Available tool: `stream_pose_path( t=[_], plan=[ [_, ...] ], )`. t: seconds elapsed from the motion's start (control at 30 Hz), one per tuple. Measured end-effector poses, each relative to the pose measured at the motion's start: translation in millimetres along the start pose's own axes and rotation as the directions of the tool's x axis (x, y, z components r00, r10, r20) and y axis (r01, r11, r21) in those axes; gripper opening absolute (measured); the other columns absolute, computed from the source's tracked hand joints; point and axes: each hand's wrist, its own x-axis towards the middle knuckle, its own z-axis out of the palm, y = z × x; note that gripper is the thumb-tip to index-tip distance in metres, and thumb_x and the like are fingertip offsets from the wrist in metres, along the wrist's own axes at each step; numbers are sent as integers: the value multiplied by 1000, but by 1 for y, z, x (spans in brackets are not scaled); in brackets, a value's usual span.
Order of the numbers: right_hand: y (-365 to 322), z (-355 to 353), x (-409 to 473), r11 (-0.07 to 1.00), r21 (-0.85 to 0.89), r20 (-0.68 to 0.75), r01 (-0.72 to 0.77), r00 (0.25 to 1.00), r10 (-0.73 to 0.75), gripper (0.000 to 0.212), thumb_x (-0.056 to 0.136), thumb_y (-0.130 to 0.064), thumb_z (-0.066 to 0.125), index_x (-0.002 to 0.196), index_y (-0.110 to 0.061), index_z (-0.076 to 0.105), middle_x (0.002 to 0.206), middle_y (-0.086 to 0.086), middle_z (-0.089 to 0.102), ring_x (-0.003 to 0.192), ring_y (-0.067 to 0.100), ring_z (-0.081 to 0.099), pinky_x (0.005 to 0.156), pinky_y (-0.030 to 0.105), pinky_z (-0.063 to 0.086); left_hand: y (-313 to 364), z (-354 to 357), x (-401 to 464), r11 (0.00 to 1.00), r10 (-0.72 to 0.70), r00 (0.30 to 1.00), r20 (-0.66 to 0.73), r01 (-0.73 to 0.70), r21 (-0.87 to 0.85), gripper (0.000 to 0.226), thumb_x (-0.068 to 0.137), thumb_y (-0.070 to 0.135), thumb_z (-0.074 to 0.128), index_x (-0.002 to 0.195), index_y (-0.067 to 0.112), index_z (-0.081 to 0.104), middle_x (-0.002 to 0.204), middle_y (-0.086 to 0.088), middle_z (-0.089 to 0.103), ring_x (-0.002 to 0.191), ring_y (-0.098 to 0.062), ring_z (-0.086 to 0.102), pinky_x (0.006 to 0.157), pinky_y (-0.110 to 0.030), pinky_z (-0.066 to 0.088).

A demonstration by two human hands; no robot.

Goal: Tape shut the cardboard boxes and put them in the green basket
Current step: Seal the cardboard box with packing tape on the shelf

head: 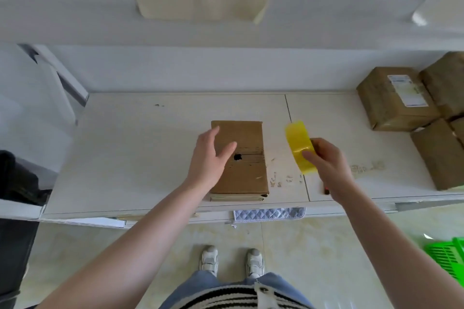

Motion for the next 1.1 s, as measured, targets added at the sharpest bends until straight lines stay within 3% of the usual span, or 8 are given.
stream_pose_path(
  t=[0.13,0.2,0.33,0.47,0.57,0.73,0.9,1.1],
  plan=[
    [-56,-8,-11,982,67,246,174,951,-185,19,73,-21,54,89,-19,65,70,-8,59,66,9,52,59,21,39,45,-6,2,941,34,963,267,60,-333,82,79,64,58,149,27,35,149,7,42,132,-2,41,90,-11,36],
    [-70,-4,-15,969,46,333,244,911,-245,20,73,-17,54,90,-17,65,68,-8,57,64,7,49,57,17,37,55,-10,0,911,41,953,299,87,-402,87,71,63,62,145,23,43,139,7,55,125,-4,52,100,-23,45],
    [-80,6,-24,948,-2,355,318,887,-296,23,69,-19,53,89,-20,63,69,3,56,61,7,46,54,17,36,54,-23,-8,931,64,981,181,7,-366,50,76,37,78,121,23,64,111,15,69,104,3,63,98,-27,50],
    [-80,20,-32,926,-134,315,352,901,-297,26,69,-23,54,87,-41,56,74,-10,57,62,5,48,55,18,37,46,-28,-17,958,97,995,17,-89,-272,25,78,16,81,100,24,71,94,18,72,87,6,65,77,-9,47],
    [-81,29,-36,914,-165,283,372,905,-317,29,69,-24,55,89,-45,54,71,-14,58,65,1,52,56,16,39,45,-32,-21,964,78,993,-87,-97,-246,15,78,13,79,84,22,70,80,14,70,74,2,64,70,-10,47],
    [-83,39,-43,882,-201,287,426,887,-363,30,72,-25,54,100,-23,63,76,-8,58,69,6,51,57,18,37,46,-40,-21,936,-53,997,-53,31,-352,14,81,19,78,74,22,66,68,9,66,65,-7,60,72,-28,53],
    [-90,40,-46,894,-171,308,415,884,-352,17,84,-46,55,89,-31,58,62,-10,54,55,3,50,50,14,34,45,-44,-24,913,-61,998,-12,50,-404,20,83,12,76,70,19,63,71,15,67,67,-4,61,73,-26,49],
    [-108,54,-42,894,-238,293,380,906,-307,21,89,-47,64,86,-27,59,59,-10,51,53,0,50,49,14,36,40,-47,-36,917,-4,983,-182,-68,-392,19,87,12,71,72,16,60,90,3,72,86,-23,68,82,-41,55]
  ],
)
